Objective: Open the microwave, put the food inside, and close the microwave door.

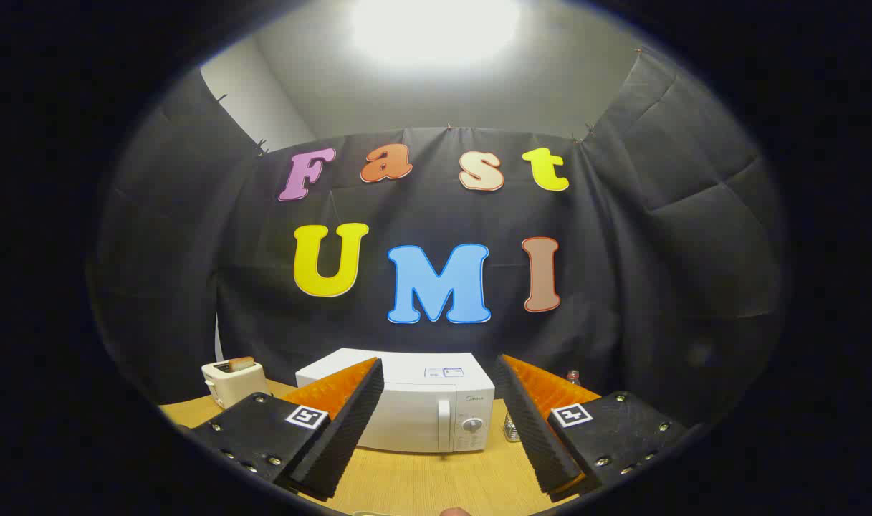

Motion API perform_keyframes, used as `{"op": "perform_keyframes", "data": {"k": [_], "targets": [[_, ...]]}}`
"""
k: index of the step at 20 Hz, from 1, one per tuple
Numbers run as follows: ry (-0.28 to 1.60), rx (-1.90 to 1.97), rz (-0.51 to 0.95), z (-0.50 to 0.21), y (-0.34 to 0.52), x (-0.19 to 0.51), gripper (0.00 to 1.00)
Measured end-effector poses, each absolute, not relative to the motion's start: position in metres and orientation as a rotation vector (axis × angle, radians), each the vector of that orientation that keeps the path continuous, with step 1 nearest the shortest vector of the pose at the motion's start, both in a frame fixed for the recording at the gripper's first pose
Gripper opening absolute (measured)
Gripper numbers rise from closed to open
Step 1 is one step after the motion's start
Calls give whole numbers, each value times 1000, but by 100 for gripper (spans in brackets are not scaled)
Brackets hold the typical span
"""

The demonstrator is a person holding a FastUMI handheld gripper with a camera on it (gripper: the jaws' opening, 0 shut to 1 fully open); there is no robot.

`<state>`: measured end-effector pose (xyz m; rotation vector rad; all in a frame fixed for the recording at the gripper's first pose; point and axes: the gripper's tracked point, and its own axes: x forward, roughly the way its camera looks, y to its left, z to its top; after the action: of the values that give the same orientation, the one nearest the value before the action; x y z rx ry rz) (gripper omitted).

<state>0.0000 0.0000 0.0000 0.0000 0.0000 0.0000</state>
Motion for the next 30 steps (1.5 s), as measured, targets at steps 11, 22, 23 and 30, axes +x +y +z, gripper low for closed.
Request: {"op": "perform_keyframes", "data": {"k": [11, 22, 23, 30], "targets": [[26, -3, -22, -20, -18, 25, 98], [65, 23, -15, -59, -19, 99, 98], [76, 25, -9, -67, -17, 107, 98], [207, 7, 28, -141, -11, 151, 98]]}}
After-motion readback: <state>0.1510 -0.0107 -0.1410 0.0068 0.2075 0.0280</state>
